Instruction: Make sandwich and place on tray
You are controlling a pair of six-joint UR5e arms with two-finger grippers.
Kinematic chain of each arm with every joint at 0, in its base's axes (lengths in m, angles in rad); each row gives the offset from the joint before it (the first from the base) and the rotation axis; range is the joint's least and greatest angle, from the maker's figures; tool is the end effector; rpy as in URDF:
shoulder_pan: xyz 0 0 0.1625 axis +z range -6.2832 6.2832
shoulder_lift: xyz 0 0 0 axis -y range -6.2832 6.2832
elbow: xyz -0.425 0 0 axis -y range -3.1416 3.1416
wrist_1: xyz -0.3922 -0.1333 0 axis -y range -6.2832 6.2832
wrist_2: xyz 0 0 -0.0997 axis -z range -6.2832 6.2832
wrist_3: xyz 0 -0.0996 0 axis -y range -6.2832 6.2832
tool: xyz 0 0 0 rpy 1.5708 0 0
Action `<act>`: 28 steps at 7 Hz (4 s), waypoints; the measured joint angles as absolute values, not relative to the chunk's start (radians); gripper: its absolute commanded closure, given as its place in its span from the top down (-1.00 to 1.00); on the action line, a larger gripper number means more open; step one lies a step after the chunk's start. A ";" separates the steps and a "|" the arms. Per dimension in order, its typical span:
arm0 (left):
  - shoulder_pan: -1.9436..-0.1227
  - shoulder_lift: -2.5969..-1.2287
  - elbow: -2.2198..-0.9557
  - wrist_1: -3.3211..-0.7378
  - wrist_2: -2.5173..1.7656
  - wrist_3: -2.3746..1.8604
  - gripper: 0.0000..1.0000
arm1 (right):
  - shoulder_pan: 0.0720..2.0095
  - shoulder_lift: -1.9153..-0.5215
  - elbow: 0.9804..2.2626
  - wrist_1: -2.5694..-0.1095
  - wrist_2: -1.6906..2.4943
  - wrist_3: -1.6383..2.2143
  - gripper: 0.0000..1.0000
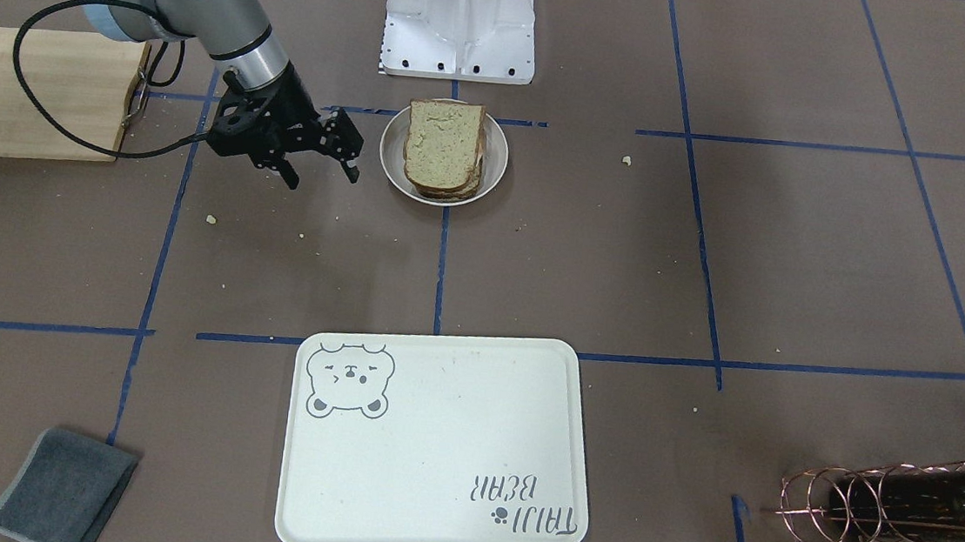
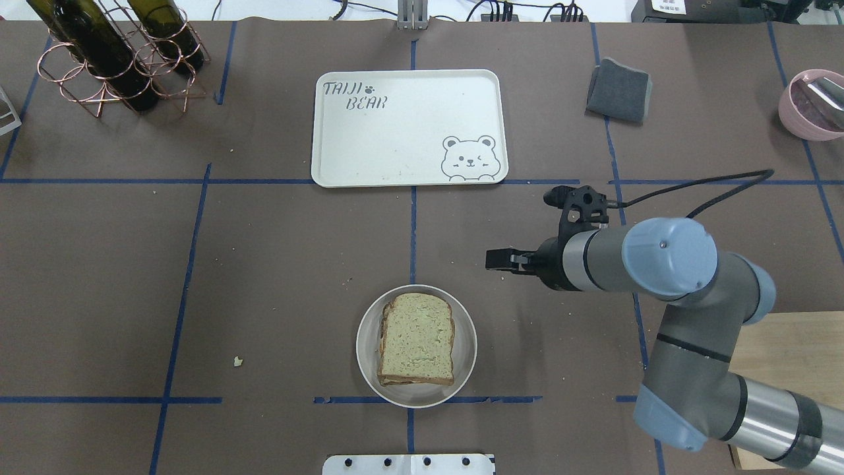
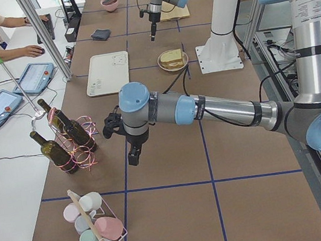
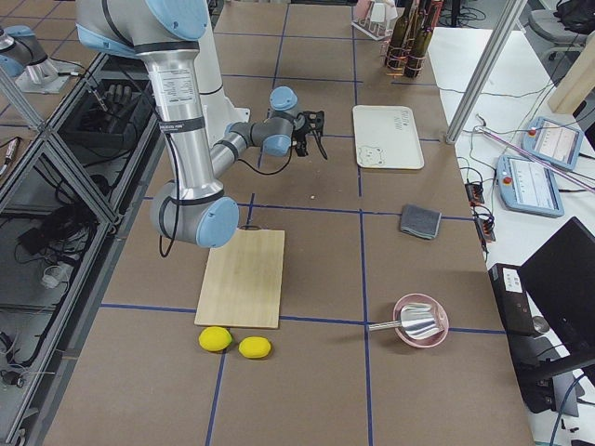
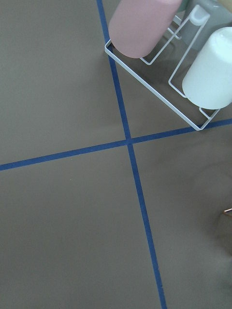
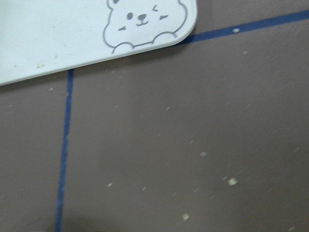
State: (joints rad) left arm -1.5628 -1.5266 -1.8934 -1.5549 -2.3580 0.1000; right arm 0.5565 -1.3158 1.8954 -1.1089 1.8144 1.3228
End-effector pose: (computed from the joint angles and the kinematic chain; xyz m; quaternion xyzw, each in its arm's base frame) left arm -0.0590 -0.4733 0.5213 0.1382 0.3743 0.0995 0.9115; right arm -0.4255 -0.3934 0.3217 0.0964 -0.4957 0.0726 0.8601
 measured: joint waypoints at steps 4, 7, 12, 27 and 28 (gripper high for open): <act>-1.565 -1.651 -1.948 -1.770 -2.382 0.061 1.00 | 1.031 -1.527 1.927 -1.345 2.121 0.597 1.00; -1.339 -1.616 -2.018 -1.959 -2.508 -0.217 1.00 | 1.329 -1.798 1.914 -1.354 2.230 0.202 1.00; -0.580 -1.715 -2.144 -1.989 -1.914 -1.290 -0.09 | 1.595 -1.926 1.914 -1.401 2.300 -0.026 1.00; -0.234 -1.986 -1.814 -1.997 -1.612 -1.754 -0.86 | 1.598 -1.927 1.877 -1.390 2.292 -0.030 1.00; -0.234 -1.989 -1.814 -1.997 -1.611 -1.754 -1.00 | 1.598 -1.927 1.874 -1.390 2.292 -0.031 1.00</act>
